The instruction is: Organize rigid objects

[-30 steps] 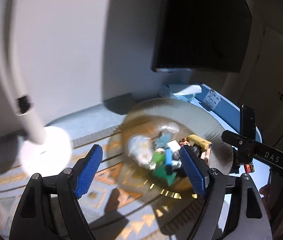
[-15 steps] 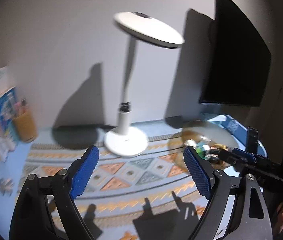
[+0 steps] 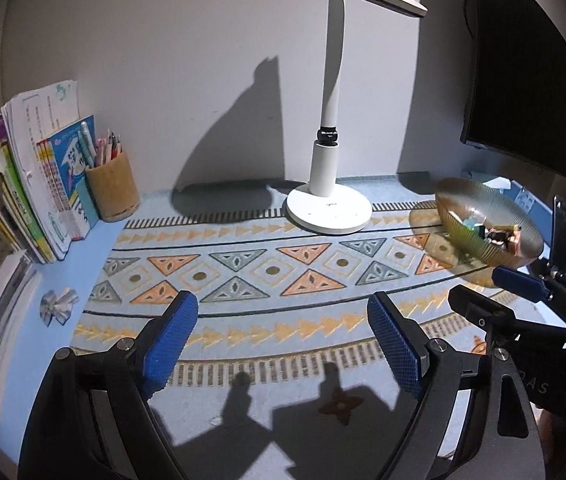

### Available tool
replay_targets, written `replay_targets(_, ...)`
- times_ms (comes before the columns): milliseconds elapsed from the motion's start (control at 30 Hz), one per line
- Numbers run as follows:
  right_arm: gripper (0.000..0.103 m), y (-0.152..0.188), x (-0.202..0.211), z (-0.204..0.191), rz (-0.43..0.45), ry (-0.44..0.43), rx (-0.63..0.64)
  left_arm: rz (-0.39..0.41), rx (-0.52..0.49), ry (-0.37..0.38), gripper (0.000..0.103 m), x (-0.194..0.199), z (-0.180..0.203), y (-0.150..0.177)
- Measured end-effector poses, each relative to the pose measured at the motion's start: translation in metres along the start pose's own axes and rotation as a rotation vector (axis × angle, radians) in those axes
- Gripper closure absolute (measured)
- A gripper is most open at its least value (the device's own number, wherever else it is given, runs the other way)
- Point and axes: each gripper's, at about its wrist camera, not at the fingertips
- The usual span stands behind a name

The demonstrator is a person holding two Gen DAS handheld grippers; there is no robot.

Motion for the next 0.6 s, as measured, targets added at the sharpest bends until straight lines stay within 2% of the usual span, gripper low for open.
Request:
replay_targets(100,0.033,0.002,-0.006,-0.001,-0.006,0.006,-0.004,-0.001,-0.011,0.004,0.017,-0.001,0.000,0.005)
replay_targets(233,0.030,0.006,-0.012,-0.003,-0.003,0.014,-0.002,-0.006,-0.030,-0.002,0.017,-0.011,0.001,0.013)
replay_targets(433,0.025,0.013,-0.037,-0.007,0.034,0.076,0.034,0.011,-0.054,-0.068,0.002,-0.036,0.000,0.025)
replay_targets(600,0.024,0.027,-0.071,-0.007,0.000,0.131,0.087,-0.066,-0.037,-0.096,0.002,-0.071,-0.004,0.034)
Point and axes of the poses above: each gripper's, at about its wrist camera, not at the fingertips, and x roughly against the way its jaws point, z to its right, y to its underside, and after that the axes turned 7 degrees about y, right-handed
